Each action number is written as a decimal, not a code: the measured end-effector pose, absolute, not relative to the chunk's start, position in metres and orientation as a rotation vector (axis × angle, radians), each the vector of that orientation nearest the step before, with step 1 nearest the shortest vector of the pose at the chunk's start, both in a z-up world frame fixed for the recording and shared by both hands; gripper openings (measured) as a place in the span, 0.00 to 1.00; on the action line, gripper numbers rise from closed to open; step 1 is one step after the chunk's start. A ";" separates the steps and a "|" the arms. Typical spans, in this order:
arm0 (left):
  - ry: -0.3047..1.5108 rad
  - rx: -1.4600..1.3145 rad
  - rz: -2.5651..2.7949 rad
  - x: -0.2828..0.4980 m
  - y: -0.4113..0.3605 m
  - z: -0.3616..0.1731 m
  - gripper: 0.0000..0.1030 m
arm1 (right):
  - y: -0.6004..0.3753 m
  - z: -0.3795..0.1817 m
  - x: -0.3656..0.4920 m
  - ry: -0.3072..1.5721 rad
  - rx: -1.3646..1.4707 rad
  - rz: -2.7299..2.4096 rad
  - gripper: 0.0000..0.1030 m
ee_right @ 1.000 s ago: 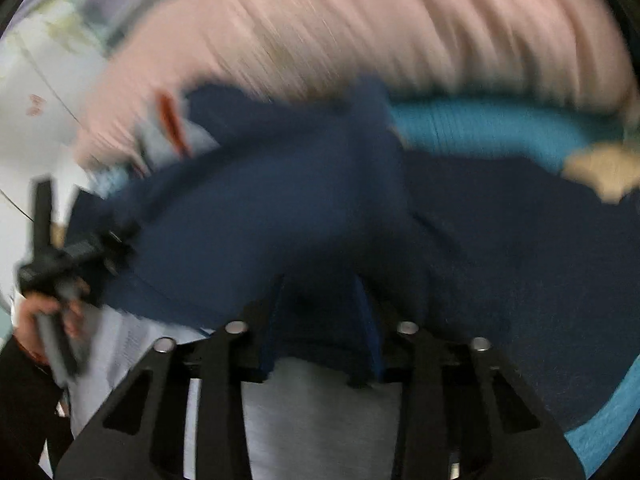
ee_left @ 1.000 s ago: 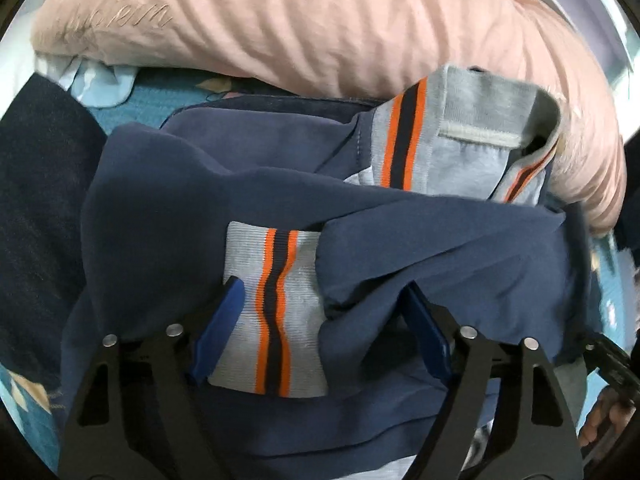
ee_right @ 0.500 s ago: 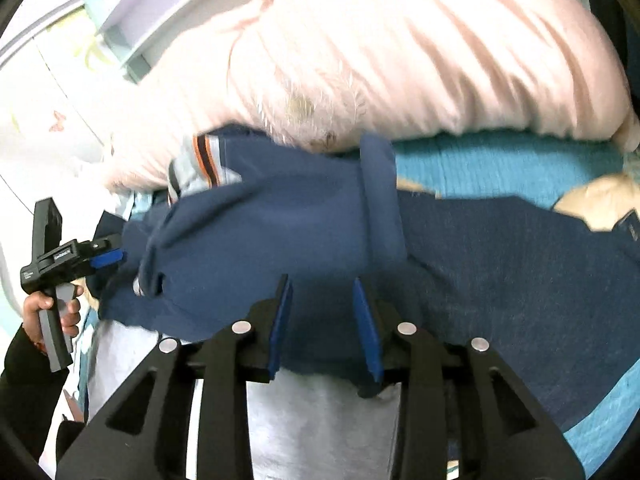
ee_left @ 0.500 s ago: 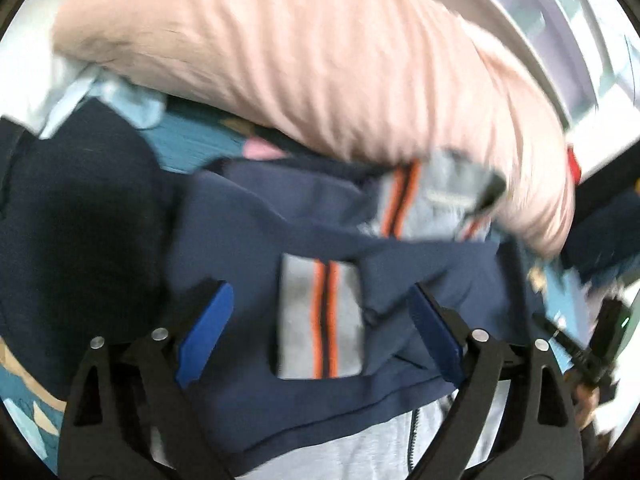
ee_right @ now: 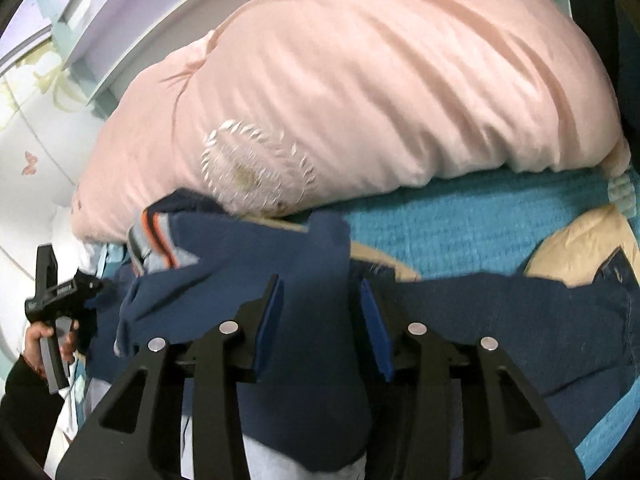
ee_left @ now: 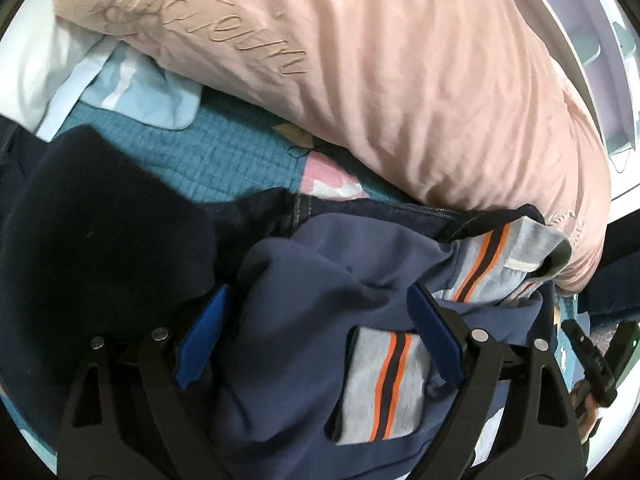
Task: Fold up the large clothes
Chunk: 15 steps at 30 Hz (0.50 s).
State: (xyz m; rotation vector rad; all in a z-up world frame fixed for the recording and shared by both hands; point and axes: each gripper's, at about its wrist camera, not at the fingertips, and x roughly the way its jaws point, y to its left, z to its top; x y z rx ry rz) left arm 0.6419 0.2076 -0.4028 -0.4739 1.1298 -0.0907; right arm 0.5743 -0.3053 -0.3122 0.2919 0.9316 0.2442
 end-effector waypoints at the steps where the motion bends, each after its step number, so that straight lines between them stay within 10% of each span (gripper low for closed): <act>1: 1.128 -0.463 -0.091 0.645 0.205 -0.405 0.77 | -0.307 -0.314 0.583 0.942 0.299 0.236 0.40; 13: 1.121 -0.380 -0.106 0.645 0.200 -0.403 0.48 | -0.296 -0.355 0.640 1.096 0.378 0.230 0.49; 15: 1.117 -0.368 -0.111 0.642 0.202 -0.399 0.39 | -0.298 -0.359 0.641 1.093 0.420 0.227 0.32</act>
